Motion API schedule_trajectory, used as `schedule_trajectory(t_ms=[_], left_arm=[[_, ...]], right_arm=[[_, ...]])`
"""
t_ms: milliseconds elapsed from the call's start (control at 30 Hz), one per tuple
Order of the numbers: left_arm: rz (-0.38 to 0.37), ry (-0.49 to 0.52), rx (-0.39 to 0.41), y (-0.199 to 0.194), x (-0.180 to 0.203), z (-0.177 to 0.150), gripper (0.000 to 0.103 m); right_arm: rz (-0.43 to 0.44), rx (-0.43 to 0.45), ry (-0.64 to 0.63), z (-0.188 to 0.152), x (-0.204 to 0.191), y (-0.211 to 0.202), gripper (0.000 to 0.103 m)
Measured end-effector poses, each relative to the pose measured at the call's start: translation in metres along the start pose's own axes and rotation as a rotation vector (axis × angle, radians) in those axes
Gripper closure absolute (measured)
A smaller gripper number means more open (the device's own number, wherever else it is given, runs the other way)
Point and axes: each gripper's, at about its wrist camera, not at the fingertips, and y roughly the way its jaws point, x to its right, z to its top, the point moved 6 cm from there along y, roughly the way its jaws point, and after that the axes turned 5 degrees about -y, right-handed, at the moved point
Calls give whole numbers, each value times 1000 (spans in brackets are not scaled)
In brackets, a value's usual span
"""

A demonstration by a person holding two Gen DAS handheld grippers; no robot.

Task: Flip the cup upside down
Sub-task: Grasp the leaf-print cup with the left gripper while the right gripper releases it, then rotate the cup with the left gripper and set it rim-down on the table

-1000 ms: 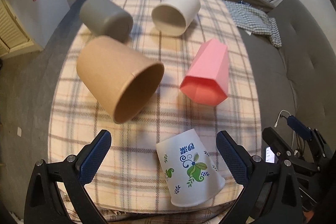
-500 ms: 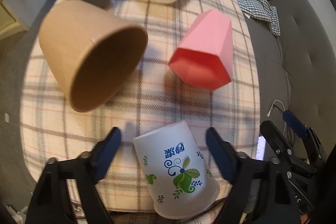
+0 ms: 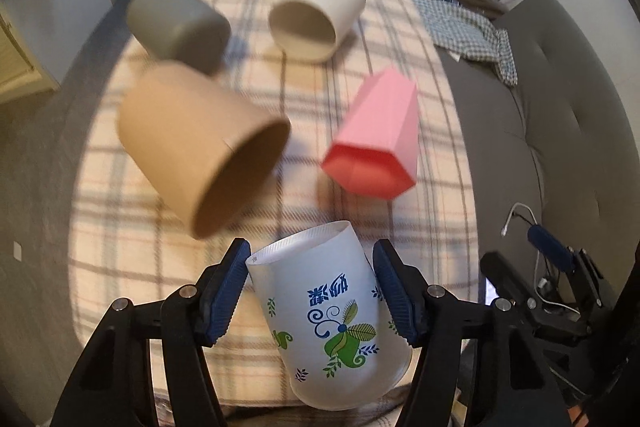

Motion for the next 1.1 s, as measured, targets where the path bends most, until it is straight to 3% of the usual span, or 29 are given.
schedule_trajectory(t_ms=[300,433,633,867,1100], left_arm=[[73,107,214,-13,-1,16,38],[36,161,291,-9,11,17,38],[47,242,392,-3,26,23,38],[17,305,427,11,33,18,38],[-6,317,406,3,28,8,38]], right_arm=[[-5,0,-6,-13,-8,-7,21],[-15,-14,-2,-18,-6,-5,21],[-29,-28,3,-19,-3,-3,21],[-38,-47,-2,-17,-3,3,21],[-42,-49,-4,-15,-5,3,21]])
